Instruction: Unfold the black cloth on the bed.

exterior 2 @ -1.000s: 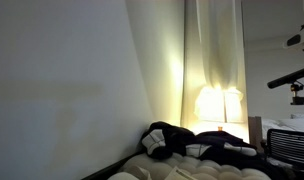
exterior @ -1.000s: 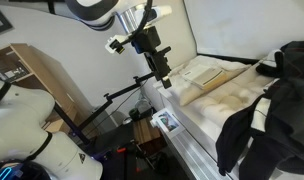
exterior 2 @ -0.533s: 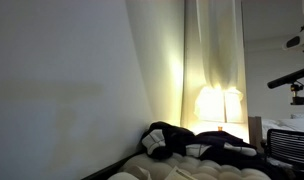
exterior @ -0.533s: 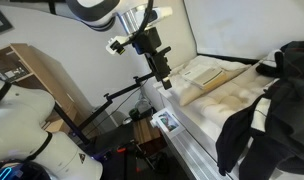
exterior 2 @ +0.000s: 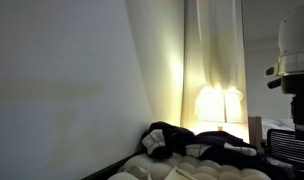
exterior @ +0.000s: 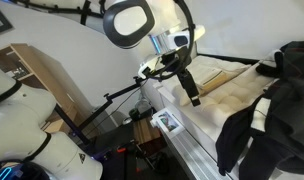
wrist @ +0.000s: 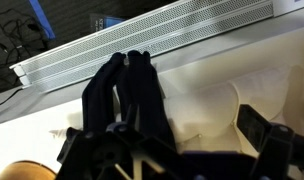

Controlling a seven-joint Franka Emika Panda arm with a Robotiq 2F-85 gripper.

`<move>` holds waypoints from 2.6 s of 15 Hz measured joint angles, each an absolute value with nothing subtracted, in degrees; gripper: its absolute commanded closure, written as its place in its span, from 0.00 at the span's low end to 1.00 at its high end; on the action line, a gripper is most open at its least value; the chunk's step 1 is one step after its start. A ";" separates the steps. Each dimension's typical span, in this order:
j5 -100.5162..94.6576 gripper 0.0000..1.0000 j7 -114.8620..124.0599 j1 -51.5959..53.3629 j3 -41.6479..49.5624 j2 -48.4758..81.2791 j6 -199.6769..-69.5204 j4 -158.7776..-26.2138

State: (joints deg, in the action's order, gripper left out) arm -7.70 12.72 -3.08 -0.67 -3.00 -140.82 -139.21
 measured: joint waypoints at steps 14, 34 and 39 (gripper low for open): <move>-21.11 0.00 33.88 0.36 5.37 16.83 -144.06 -123.75; -16.91 0.26 31.31 6.61 11.18 29.22 -143.28 -112.74; -16.46 0.64 30.57 7.33 11.06 30.83 -142.80 -111.31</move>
